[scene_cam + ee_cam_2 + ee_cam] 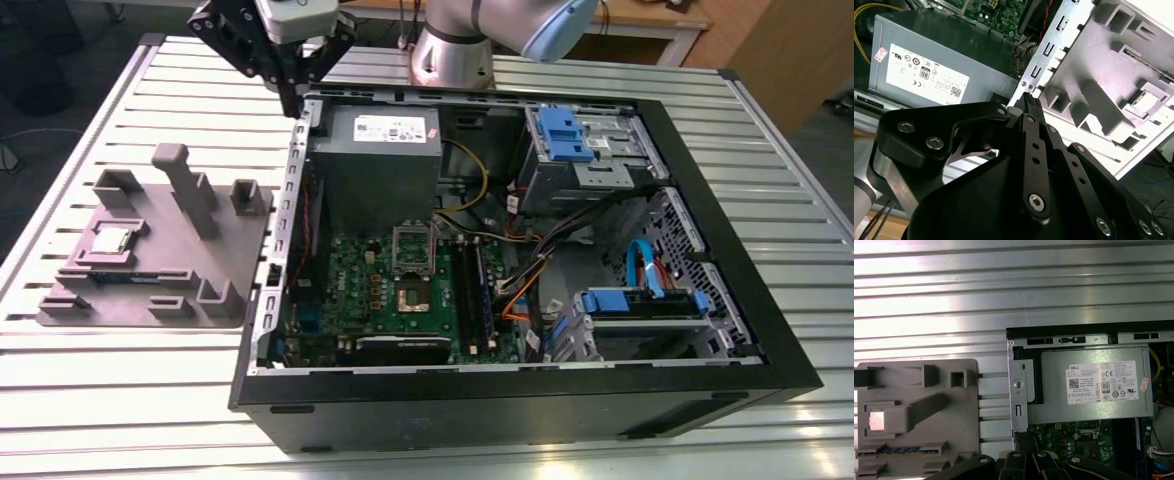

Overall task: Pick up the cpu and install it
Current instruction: 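Reach for the cpu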

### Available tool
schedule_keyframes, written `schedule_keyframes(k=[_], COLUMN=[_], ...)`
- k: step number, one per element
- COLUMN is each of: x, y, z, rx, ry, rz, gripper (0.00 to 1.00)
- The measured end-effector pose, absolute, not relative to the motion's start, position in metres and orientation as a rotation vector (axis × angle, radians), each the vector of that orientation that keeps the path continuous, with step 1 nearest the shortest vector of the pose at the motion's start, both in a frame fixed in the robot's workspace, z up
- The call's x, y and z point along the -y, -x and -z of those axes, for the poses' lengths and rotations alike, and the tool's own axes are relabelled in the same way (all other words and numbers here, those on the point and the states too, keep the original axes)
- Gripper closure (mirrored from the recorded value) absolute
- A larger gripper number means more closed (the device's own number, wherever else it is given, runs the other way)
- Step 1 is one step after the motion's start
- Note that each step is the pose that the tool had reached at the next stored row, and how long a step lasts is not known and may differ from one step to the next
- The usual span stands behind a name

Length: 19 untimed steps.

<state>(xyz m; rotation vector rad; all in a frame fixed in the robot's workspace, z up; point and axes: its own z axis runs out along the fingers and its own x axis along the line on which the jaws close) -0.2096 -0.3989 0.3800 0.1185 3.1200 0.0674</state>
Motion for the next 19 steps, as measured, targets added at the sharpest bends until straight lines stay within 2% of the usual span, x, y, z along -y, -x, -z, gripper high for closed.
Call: schedule_keyframes(k=[19], x=[0.3989], y=[0.216], z=[-0.3789], rx=[-3.12], ry=[-0.119], rz=[-0.067], gripper=[0.9])
